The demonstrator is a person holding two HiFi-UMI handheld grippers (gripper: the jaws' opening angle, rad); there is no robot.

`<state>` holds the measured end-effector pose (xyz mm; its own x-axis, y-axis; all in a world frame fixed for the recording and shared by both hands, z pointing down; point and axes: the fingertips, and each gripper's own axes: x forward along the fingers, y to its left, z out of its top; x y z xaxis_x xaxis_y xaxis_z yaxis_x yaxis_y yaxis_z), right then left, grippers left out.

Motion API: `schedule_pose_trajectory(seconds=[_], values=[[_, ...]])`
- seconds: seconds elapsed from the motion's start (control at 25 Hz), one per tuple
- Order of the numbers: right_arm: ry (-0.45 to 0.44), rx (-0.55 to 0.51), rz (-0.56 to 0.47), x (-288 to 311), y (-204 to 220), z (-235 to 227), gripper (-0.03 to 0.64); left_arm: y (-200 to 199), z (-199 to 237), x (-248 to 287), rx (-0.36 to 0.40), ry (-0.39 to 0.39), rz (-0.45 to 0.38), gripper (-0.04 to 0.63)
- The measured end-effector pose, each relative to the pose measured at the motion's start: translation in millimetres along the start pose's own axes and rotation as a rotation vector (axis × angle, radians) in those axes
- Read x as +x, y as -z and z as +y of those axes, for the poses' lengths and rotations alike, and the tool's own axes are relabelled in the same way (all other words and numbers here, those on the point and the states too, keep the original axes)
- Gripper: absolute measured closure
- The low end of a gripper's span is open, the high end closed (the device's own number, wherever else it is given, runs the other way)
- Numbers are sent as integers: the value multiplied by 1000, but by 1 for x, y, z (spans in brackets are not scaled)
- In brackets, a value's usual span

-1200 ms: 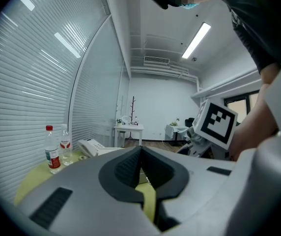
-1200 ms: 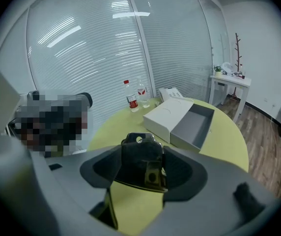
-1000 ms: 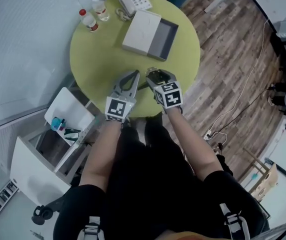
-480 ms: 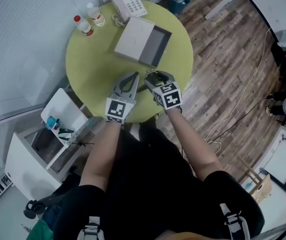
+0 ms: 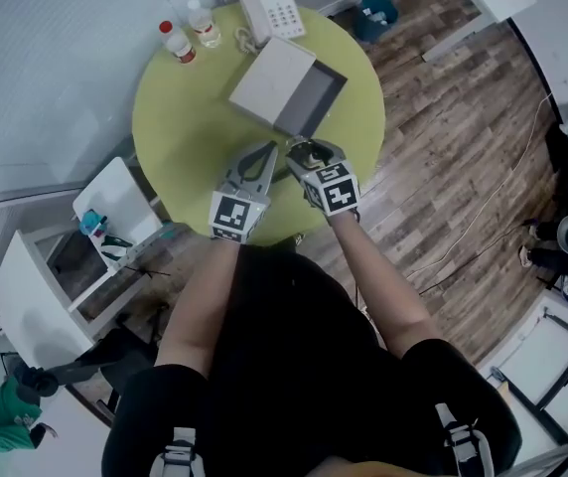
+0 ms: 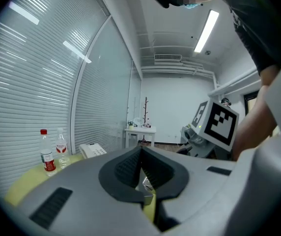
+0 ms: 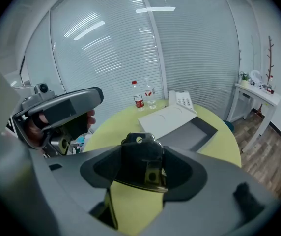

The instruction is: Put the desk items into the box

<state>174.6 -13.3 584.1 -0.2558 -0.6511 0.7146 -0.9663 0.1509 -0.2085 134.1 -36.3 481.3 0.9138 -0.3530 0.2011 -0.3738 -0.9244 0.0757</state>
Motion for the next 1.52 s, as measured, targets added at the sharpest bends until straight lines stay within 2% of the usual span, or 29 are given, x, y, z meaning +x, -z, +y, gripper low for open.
schedule_pose_trajectory(seconds=[0.4,1.04,1.32,1.52], values=[[-21,-51,31,20,-15,-18,344,1,24,20,-10,-19,-2,586],[4,-75,84,64,-41,-56,344,9,59,69,-51,60,-7,586],[-50,-142,118,80,-50,-73,344,19,70,88,-81,6,6,586],[-118,-190,152,85,-48,-80,344,19,81,97,-104,-82,-2,586]])
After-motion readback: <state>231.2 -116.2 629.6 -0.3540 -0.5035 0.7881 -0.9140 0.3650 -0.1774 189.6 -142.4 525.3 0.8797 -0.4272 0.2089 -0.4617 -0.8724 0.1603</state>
